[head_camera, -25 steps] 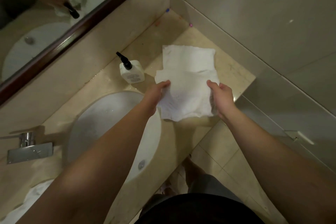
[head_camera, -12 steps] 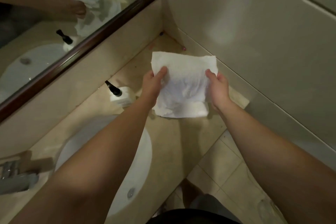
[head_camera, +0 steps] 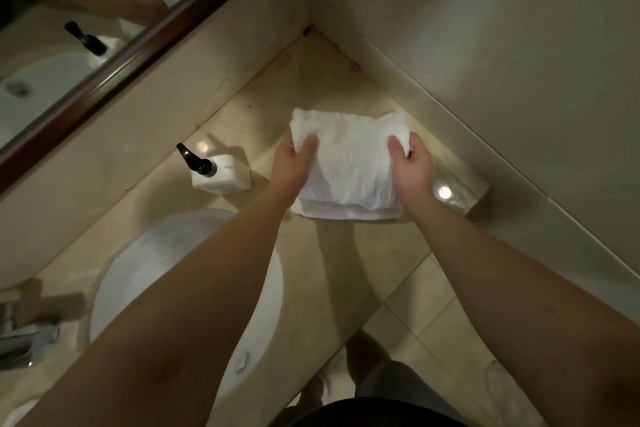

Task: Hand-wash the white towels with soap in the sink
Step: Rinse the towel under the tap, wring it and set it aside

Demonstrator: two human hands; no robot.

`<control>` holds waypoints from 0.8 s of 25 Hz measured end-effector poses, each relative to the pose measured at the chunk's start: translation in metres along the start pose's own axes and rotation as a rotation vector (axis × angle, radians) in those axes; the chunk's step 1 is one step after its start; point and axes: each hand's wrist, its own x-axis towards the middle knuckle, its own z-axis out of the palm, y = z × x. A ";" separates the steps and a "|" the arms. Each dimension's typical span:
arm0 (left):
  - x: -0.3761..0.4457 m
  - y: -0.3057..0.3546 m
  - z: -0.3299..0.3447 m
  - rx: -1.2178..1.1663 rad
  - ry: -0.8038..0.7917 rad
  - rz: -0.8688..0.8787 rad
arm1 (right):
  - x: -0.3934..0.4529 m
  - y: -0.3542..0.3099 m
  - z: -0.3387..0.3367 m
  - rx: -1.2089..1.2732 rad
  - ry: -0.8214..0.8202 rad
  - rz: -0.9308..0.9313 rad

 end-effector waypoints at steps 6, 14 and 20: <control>0.015 -0.015 0.013 0.182 0.057 -0.108 | 0.016 0.021 0.010 -0.155 0.022 0.088; 0.032 -0.052 0.024 0.998 -0.089 0.574 | 0.018 0.045 0.025 -0.898 -0.201 -0.492; 0.043 -0.057 0.031 1.092 -0.124 0.472 | 0.030 0.052 0.034 -1.038 -0.246 -0.444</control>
